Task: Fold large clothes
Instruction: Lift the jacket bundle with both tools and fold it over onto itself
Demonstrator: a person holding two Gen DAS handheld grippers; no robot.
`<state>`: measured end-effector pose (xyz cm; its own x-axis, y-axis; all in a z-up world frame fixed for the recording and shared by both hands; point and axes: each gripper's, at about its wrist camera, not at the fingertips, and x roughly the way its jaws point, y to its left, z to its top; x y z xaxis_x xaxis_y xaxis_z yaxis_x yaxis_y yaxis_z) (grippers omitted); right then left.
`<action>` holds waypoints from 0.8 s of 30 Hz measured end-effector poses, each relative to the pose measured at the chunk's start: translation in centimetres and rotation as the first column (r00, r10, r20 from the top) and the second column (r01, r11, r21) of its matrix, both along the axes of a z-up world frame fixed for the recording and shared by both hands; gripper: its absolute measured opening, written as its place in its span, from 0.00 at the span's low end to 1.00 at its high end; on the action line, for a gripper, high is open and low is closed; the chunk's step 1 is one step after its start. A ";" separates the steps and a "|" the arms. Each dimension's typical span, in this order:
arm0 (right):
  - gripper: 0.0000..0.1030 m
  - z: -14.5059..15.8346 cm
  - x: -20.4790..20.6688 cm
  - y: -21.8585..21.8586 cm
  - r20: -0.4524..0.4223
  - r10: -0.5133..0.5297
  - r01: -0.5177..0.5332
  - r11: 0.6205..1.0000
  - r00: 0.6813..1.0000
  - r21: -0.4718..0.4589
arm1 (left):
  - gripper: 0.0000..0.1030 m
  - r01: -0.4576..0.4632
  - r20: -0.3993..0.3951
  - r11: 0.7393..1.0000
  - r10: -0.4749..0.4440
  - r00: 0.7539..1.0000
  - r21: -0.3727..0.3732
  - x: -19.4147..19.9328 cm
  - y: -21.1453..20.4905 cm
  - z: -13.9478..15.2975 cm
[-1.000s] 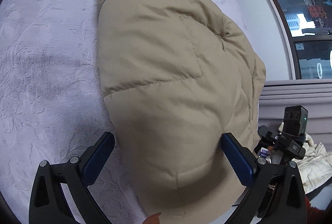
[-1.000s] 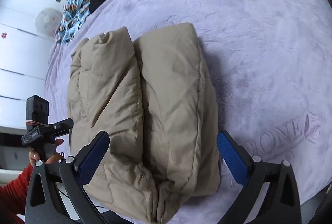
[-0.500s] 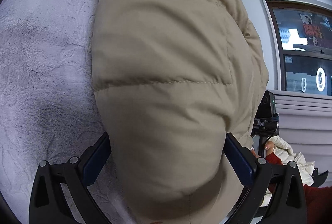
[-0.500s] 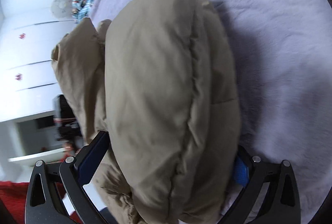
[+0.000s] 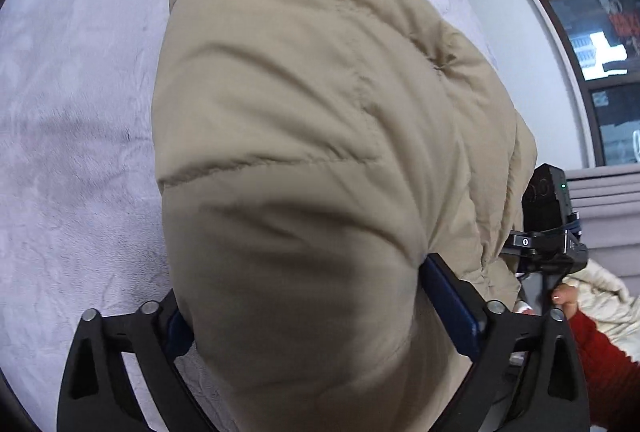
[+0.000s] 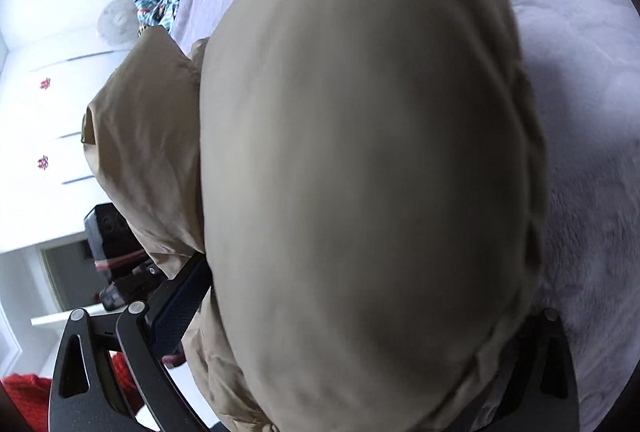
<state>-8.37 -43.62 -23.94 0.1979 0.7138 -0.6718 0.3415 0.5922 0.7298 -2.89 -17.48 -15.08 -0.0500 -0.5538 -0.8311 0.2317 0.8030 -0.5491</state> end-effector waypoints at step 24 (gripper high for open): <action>0.53 5.9 0.1 7.4 0.160 0.001 0.001 1.000 0.987 -0.015 | 0.79 -0.044 0.256 0.997 0.028 0.966 0.057 -1.7 1.5 9.2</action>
